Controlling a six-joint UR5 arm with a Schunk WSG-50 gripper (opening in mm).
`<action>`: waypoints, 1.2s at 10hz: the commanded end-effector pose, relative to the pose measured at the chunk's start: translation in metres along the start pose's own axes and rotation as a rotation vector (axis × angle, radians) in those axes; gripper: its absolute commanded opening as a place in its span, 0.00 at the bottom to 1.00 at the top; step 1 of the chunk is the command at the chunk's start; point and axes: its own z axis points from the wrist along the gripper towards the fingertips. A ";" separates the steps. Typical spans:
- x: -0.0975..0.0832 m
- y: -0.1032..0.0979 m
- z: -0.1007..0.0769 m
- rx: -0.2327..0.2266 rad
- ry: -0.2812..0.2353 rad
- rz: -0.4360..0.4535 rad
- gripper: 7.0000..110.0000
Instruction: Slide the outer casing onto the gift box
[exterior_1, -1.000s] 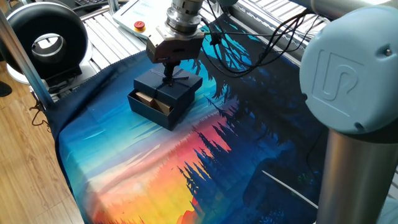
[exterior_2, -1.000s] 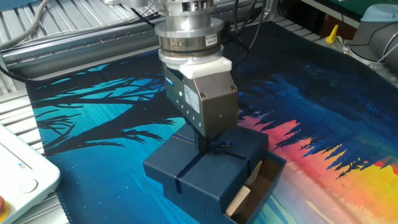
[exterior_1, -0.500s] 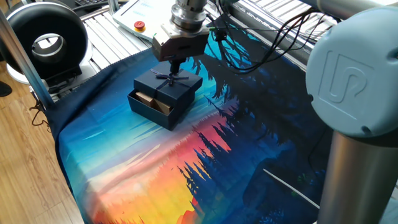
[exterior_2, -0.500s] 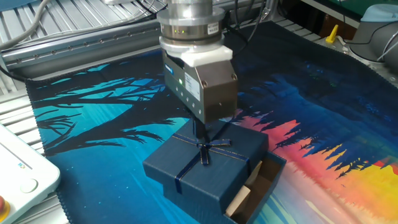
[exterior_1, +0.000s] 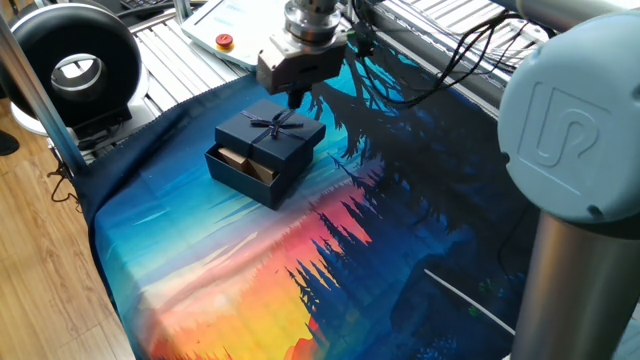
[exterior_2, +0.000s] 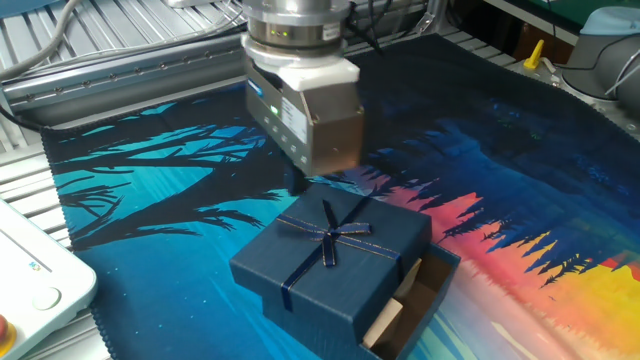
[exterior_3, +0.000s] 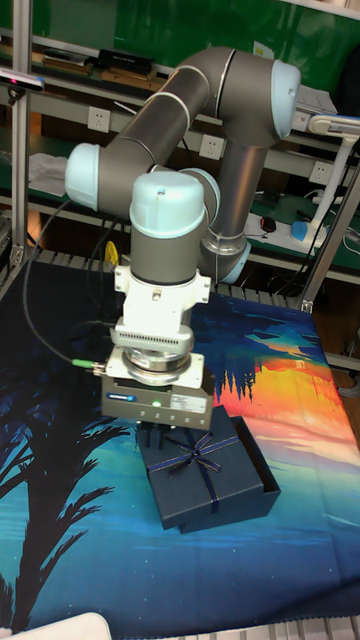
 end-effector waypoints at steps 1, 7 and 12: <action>-0.014 -0.030 0.000 0.049 -0.029 -0.045 0.00; -0.025 -0.040 0.026 0.019 -0.004 -0.080 0.00; -0.019 -0.025 0.052 -0.034 -0.001 -0.067 0.00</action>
